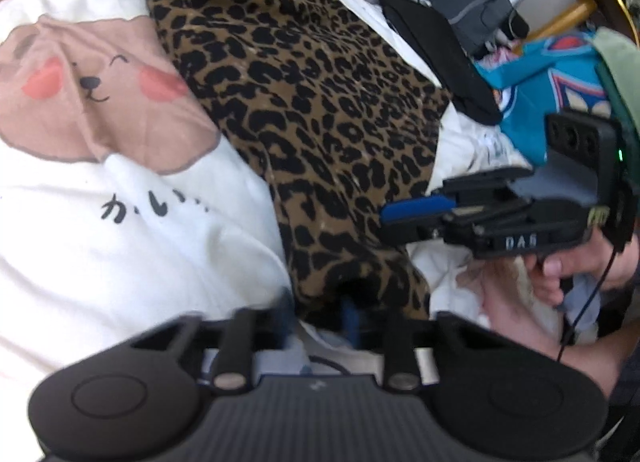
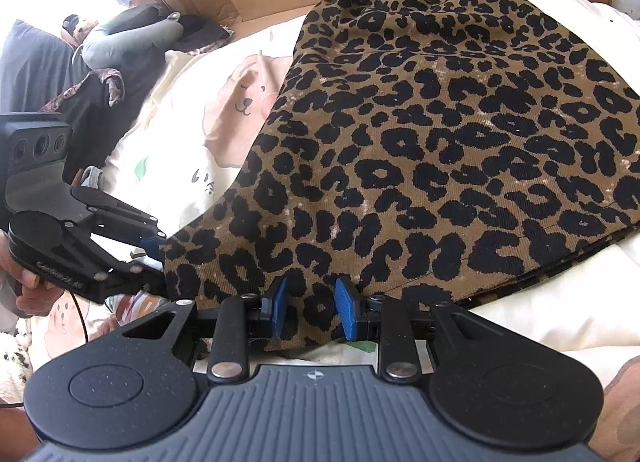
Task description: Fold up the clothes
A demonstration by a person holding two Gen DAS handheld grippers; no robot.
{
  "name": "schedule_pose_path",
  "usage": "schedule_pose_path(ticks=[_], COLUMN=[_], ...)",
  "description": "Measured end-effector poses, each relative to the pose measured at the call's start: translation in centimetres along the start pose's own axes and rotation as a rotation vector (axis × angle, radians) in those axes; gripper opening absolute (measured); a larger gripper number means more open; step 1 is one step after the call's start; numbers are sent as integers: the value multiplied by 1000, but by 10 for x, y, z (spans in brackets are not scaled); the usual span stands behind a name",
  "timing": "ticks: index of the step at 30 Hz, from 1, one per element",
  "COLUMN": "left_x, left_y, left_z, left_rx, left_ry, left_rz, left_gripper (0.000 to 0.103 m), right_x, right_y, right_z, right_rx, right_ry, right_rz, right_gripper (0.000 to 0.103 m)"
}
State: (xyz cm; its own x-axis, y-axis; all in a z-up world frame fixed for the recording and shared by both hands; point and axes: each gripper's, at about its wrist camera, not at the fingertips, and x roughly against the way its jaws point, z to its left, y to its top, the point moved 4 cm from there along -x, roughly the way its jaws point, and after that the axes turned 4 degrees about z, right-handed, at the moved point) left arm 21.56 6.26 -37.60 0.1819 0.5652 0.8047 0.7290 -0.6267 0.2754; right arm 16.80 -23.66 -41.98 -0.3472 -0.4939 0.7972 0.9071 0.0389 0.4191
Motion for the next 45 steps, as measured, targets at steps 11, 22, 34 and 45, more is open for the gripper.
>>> schedule_pose_path(ticks=[11, 22, 34, 45], left_x=[20, 45, -5, -2], left_y=[-8, 9, 22, -4], left_z=[24, 20, 20, 30], left_rx=[157, 157, 198, 309], left_ry=[-50, -20, -77, -134], left_rz=[-21, -93, 0, 16], left_gripper=[3, 34, 37, 6], right_x=[-10, -23, -14, 12], right_y=[-7, -7, -15, -7], right_z=[33, 53, 59, 2], right_rx=[120, 179, 198, 46], right_ry=[61, 90, 137, 34], right_rz=[26, 45, 42, -38], right_gripper=[34, 33, 33, 34])
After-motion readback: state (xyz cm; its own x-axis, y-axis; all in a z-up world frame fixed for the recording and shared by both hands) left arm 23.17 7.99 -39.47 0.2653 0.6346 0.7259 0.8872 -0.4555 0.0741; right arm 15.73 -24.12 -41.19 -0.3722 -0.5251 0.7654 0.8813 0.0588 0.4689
